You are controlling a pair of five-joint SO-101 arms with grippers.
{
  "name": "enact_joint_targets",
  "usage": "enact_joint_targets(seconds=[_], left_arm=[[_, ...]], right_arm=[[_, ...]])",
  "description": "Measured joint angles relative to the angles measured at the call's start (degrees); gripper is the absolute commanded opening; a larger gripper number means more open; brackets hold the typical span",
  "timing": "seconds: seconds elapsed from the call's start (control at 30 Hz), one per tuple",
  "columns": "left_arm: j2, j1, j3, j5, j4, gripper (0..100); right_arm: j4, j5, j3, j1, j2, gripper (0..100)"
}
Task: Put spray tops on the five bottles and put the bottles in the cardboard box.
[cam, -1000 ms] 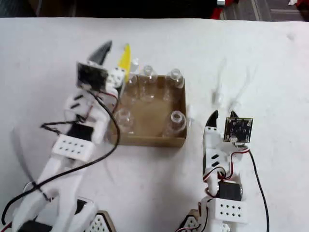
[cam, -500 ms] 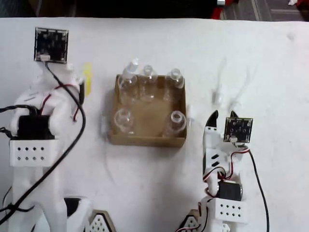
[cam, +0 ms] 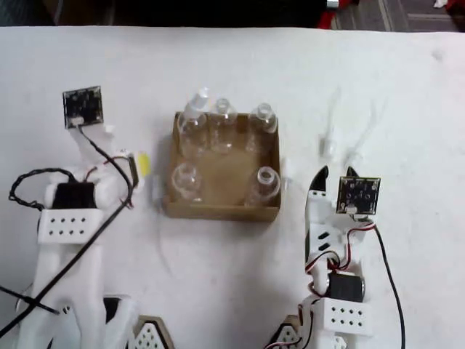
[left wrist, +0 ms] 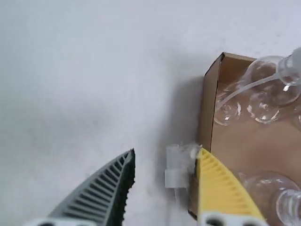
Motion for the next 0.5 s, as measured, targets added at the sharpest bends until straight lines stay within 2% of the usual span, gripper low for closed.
enact_joint_targets(seconds=[0.27,0.5], left_arm=[[1.8,0.0,5.1,0.7,-7.6,20],[20.6,0.1,-1.7,0.7,-7.6,20]], right_arm=[[0.0,0.0,0.0,0.0,0.0,13.8],[0.0,0.0,0.0,0.0,0.0,13.8]])
